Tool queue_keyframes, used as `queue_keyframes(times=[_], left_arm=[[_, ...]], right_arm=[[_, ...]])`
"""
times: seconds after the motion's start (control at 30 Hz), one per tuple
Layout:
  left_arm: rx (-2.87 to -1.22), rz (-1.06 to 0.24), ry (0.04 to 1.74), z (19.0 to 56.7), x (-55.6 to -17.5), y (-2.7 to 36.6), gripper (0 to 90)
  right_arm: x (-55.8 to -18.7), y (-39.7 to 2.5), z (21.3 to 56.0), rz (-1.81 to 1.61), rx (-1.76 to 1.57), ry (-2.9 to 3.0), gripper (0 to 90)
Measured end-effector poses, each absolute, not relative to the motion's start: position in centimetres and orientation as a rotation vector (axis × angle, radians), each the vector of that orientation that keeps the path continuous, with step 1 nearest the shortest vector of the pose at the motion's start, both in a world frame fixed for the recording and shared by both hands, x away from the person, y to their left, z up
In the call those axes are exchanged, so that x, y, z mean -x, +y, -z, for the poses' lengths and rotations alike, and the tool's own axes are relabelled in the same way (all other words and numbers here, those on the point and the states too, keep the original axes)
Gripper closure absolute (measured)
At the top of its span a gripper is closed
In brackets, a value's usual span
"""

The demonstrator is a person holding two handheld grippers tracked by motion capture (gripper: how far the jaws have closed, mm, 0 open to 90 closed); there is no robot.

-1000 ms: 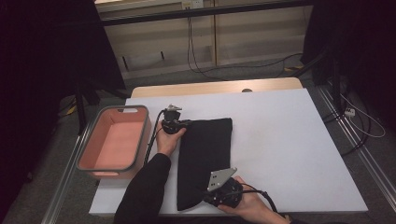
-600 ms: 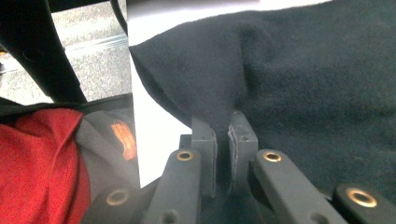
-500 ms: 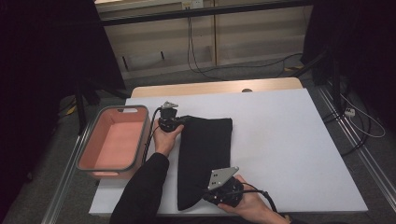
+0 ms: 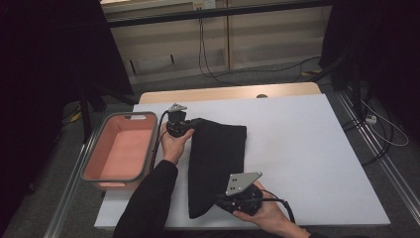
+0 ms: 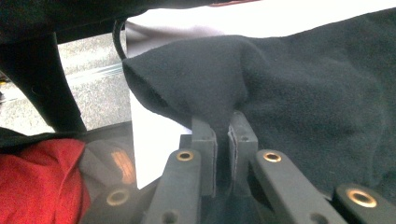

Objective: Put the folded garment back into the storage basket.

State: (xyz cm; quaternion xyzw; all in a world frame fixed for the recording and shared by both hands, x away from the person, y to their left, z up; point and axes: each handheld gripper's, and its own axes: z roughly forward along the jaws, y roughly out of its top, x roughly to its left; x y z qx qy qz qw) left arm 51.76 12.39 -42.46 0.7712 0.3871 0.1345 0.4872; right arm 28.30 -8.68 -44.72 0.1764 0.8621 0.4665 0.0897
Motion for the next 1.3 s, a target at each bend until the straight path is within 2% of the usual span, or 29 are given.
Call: queue_keyframes(times=[0.53, 1.3], left_arm=[[-1.811, -0.313, 0.918, 40.8, -51.8, 12.6, 81.8], [-1.794, -0.382, 0.905, 37.7, -51.1, 14.8, 81.8]], right_arm=[[-28.4, -9.1, 43.6, -1.437, -0.528, 2.511, 83.9], [-29.1, -8.4, 41.4, -1.509, -0.493, 2.448, 84.0]])
